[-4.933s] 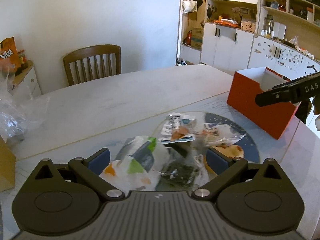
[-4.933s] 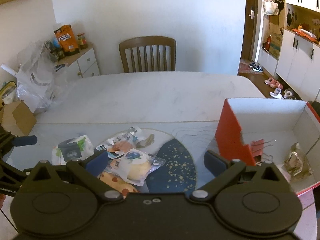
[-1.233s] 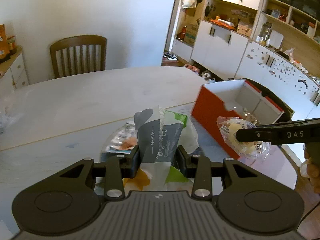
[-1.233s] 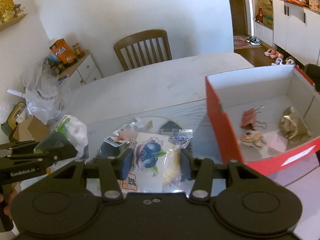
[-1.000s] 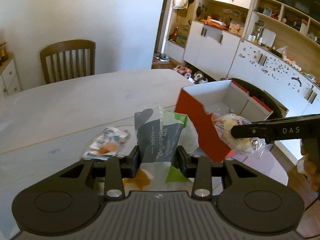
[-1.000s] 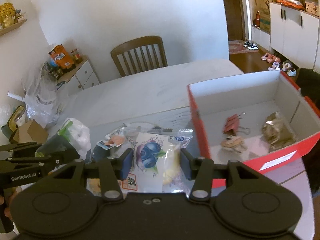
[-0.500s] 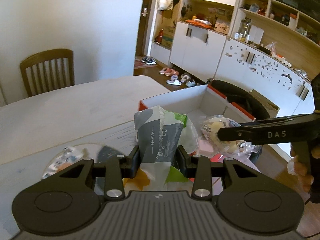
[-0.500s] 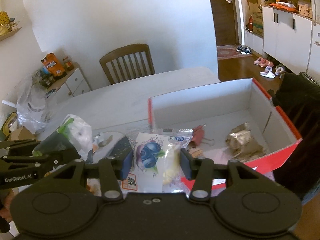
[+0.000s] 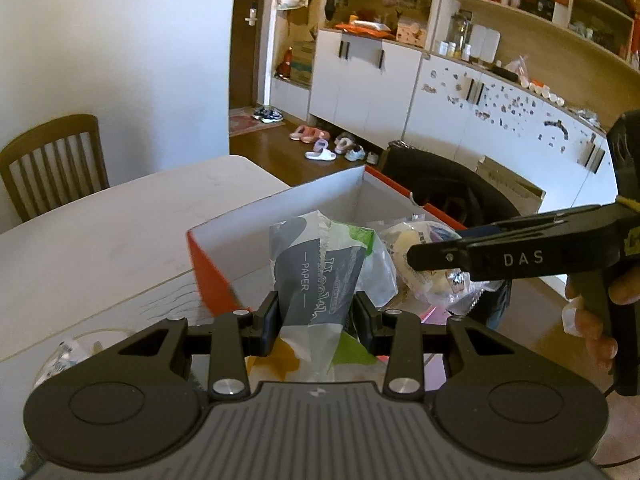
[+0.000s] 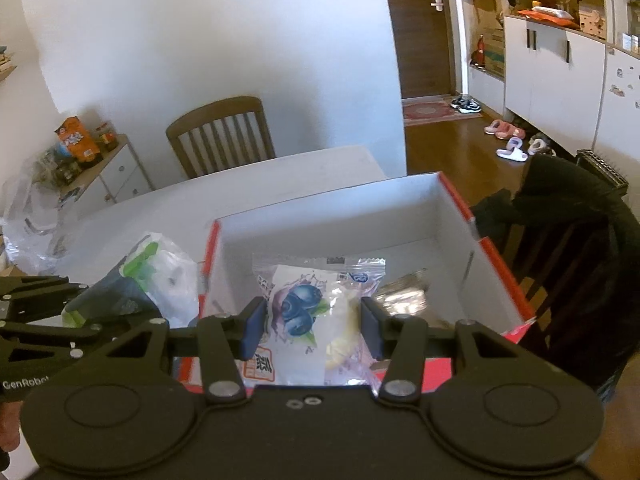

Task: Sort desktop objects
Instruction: 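Carry the paper pack and bread bag with both tools over the shoebox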

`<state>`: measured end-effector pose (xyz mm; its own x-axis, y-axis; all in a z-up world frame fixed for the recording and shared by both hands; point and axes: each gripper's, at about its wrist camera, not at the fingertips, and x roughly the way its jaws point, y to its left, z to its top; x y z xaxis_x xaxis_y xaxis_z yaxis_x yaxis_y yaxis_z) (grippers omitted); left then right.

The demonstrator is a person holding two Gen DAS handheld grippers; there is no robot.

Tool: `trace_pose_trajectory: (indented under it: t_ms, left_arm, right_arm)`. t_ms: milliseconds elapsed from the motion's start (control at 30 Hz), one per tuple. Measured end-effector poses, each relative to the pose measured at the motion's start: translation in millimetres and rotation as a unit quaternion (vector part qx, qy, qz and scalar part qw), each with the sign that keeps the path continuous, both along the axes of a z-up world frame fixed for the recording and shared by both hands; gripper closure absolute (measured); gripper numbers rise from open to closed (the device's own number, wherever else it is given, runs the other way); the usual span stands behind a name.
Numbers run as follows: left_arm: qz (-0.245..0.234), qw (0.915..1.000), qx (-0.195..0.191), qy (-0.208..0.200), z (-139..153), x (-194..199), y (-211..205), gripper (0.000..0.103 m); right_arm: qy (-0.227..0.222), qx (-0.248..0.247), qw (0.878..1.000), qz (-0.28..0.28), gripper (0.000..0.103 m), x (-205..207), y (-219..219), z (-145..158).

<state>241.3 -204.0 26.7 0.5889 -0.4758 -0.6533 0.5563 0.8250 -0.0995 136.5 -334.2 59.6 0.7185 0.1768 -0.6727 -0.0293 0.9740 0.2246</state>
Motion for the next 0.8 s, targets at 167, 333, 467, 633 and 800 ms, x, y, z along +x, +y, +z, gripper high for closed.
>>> trace_pose_trajectory:
  t_ms: [167,333,467,633,800]
  left_arm:
    - [-0.008,0.9998,0.018,0.005,-7,12,-22,0.066]
    - [-0.015,0.9991,0.036,0.015,-16,25,-42,0.066]
    - [-0.009,0.9983,0.045,0.037,-26,37,-52,0.066]
    - [-0.009,0.9968,0.066,0.044,-38,49,-62,0.066]
    - [-0.003,0.9961,0.072,0.051,-44,62,-67,0.066]
  right_arm:
    - [0.005,-0.007,1.000,-0.003,0.054,11,-14,-7]
    - [0.015,-0.011,1.000,-0.001,0.054,28,-21,-16]
    - [0.023,-0.019,1.000,0.005,0.054,42,-25,-24]
    - [0.034,-0.023,0.999,0.006,0.054,60,-24,-35]
    - [0.042,-0.033,0.998,0.014,0.054,76,-25,-44]
